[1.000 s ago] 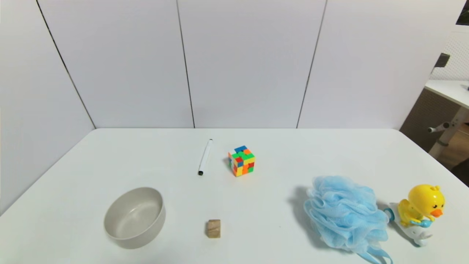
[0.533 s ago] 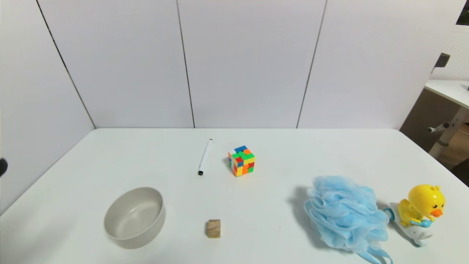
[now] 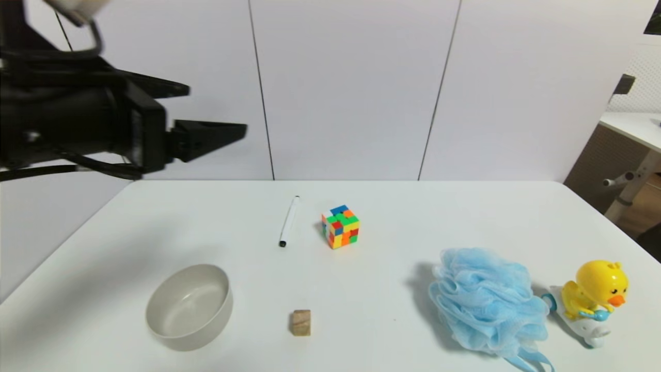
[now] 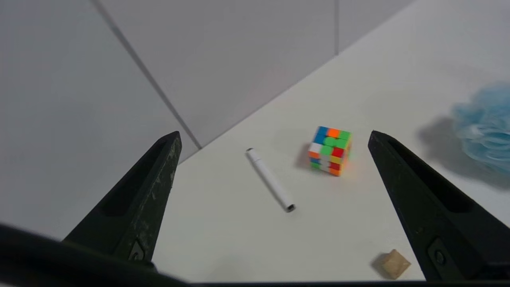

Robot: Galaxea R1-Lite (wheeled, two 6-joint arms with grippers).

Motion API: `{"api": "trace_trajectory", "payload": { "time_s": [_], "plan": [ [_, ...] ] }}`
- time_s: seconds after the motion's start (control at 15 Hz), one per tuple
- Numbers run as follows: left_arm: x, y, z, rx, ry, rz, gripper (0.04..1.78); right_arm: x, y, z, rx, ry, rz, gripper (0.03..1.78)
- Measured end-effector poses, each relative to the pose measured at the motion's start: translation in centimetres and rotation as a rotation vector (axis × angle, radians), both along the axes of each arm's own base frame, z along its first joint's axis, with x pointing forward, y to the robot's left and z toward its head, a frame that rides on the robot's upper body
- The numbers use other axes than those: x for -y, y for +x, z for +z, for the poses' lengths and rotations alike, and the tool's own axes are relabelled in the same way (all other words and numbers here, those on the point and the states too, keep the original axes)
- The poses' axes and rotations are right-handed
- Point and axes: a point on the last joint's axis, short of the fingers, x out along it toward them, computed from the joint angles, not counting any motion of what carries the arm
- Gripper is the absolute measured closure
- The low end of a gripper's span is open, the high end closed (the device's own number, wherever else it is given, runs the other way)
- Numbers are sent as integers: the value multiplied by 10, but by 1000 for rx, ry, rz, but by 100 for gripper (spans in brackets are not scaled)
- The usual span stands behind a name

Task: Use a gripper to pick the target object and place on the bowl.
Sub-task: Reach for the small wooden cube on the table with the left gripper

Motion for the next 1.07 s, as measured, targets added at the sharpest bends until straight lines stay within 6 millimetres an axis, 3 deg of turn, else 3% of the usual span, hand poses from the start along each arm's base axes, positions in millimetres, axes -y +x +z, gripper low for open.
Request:
{"api": "trace_trajectory", "payload": {
  "time_s": [0.27, 0.47, 0.8, 1.07],
  "plan": [
    [64, 29, -35, -131, 108, -294, 13, 0, 0, 0, 0, -1, 0, 10],
    [88, 31, -68, -288, 219, -407, 13, 0, 0, 0, 0, 0, 0, 10],
    [99, 41, -113, -346, 349, -588, 13, 0, 0, 0, 0, 0, 0, 10],
    [88, 47, -149, -381, 447, -642, 13, 0, 0, 0, 0, 0, 0, 10]
  ]
}}
